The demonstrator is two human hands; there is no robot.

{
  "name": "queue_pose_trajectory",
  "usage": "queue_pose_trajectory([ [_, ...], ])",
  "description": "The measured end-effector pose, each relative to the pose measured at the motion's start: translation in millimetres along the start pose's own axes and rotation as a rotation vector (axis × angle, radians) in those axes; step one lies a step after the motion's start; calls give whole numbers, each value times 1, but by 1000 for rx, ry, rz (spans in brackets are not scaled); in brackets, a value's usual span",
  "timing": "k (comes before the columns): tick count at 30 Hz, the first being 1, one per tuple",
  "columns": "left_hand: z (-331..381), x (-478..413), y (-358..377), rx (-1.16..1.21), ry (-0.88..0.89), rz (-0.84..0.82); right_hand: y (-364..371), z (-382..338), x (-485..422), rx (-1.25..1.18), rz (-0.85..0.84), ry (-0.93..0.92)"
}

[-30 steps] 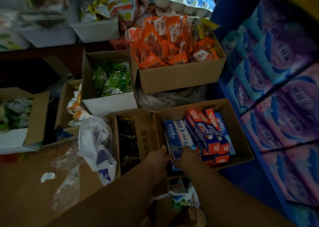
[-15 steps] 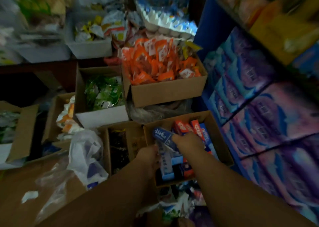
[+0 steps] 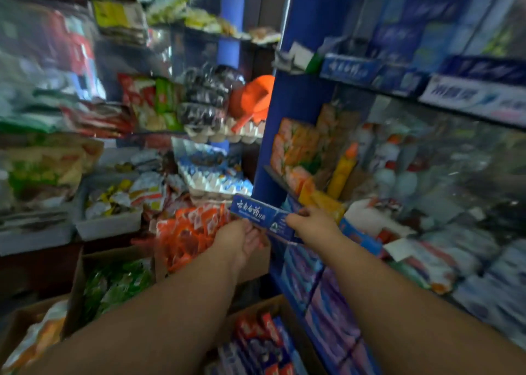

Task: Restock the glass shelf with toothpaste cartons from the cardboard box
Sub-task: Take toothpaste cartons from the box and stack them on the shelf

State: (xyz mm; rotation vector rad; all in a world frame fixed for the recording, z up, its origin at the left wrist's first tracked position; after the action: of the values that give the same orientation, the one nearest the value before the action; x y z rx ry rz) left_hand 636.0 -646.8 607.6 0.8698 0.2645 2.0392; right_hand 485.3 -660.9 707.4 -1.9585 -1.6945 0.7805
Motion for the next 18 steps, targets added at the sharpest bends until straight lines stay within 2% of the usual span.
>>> queue_pose_trajectory([
  [5,64,34,78,7,98,-116,-84,-52,-14,-24,164,-101],
  [12,134,76,173,98,187,-255,-168,-119,-35,19,343,-341],
  [15,167,96,215,4,361,-359,-206,-138,-52,-87,419,-383],
  [18,197,108,254,-230,617,-330,-241,-153,-72,-216,498,-408],
])
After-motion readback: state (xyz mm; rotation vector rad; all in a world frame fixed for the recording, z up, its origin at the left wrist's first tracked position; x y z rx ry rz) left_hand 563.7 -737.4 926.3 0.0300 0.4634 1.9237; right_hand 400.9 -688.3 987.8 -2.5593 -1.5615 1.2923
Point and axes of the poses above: each hand's wrist, its own x-axis away from the middle knuckle, its own y-axis out of the palm, z = x × y, the point moved 9 cm from there along -x, towards the middle knuckle, and after that the axes turned 14 degrees about z, right-handed, at the moved point
